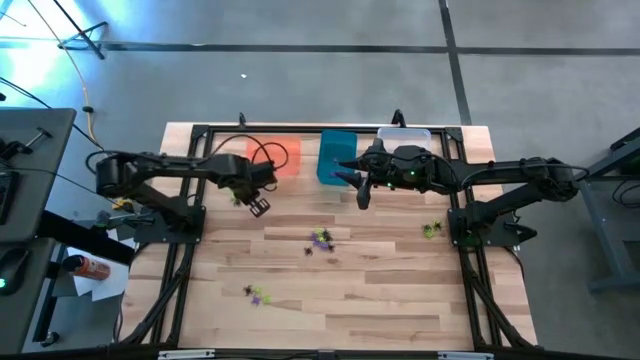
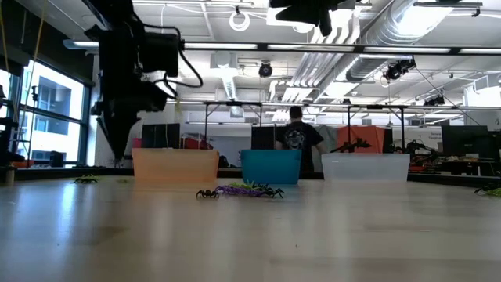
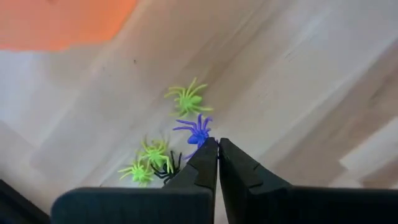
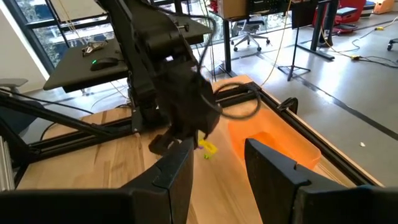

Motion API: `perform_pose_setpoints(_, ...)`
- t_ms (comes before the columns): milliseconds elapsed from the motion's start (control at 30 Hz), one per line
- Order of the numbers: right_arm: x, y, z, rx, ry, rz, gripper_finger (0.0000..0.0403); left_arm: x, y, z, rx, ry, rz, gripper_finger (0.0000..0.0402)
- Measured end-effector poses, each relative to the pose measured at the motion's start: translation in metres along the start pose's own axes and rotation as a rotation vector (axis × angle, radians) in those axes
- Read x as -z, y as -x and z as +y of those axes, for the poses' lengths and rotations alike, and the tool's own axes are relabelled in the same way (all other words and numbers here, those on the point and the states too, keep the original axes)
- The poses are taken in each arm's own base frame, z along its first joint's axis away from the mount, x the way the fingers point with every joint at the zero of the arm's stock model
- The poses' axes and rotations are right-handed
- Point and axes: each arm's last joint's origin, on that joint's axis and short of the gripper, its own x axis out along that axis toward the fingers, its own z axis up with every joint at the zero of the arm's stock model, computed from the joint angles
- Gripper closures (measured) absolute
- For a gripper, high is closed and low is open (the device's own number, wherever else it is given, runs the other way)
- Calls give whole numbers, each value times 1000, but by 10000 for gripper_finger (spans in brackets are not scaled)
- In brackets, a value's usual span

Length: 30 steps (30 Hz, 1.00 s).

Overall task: Sort Halloween decoration
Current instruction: Put the purple spider toy into the blue bin

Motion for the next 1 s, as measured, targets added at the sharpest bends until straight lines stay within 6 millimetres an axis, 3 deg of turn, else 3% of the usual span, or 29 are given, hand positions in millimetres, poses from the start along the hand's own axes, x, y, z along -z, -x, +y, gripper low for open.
perform_pose_setpoints(300,0,0,0,4,1,-2,261,1,45,3,270,31,-262,401)
perform_pose_setpoints(600,-1,0,0,1,23,-13,261,-25,113,-5,668,-79,-926,401)
perform_pose_setpoints(733,-3,1,1,-38,22,-22,261,-33,136,-8,821,-144,-1145,401)
perform_pose_setpoints(1000,-16,13,6,-203,-4,-96,261,-25,159,-26,1038,-307,-1282,401)
